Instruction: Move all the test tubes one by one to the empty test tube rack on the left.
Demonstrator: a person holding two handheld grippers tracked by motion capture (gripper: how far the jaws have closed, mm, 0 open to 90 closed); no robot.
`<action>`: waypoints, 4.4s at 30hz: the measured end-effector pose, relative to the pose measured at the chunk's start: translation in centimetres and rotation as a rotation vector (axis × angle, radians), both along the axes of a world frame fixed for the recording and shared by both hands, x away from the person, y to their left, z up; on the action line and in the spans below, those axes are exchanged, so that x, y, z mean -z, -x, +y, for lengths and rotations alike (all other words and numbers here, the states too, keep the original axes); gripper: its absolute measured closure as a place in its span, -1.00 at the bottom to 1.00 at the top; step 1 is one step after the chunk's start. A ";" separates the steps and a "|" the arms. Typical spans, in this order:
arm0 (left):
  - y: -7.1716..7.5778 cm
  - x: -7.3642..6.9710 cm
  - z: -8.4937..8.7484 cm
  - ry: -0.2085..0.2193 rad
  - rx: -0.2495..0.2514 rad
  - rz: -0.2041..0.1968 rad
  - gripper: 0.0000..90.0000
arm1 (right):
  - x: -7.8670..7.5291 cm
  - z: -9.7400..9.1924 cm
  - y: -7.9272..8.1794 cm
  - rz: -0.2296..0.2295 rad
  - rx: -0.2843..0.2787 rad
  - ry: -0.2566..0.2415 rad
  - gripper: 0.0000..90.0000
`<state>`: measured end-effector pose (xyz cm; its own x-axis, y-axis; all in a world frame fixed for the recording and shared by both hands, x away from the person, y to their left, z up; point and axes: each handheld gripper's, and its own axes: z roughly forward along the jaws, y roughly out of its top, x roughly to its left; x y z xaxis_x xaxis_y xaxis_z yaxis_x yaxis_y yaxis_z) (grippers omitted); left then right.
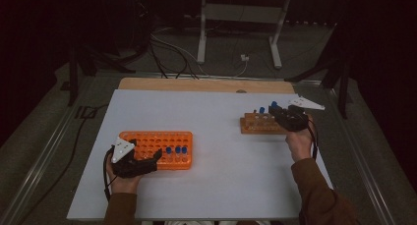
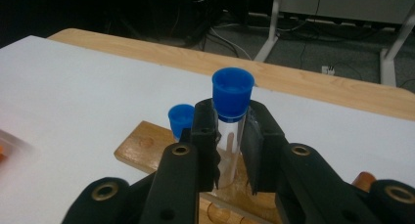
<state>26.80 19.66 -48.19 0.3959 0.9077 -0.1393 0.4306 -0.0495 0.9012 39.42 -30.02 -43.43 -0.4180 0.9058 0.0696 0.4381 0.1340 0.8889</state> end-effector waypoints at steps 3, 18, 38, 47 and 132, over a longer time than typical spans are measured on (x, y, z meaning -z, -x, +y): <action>0.0 0.0 0.0 0.000 0.000 0.000 -0.98 | -0.5 0.0 0.1 -0.009 -0.002 0.003 0.71; 0.0 0.1 0.0 0.003 -0.003 0.004 -0.98 | -2.4 -0.3 0.5 -0.027 -0.003 0.014 0.71; 0.0 0.1 0.0 0.005 -0.001 0.008 -0.98 | -4.3 0.3 1.5 -0.044 -0.053 0.016 0.71; 0.0 0.1 0.1 0.006 -0.005 0.009 -0.98 | -4.4 0.9 2.2 -0.044 -0.093 -0.009 0.71; -4.6 -6.3 -6.2 0.036 0.350 -0.048 0.04 | -6.2 21.1 3.6 0.022 -0.563 -0.023 0.70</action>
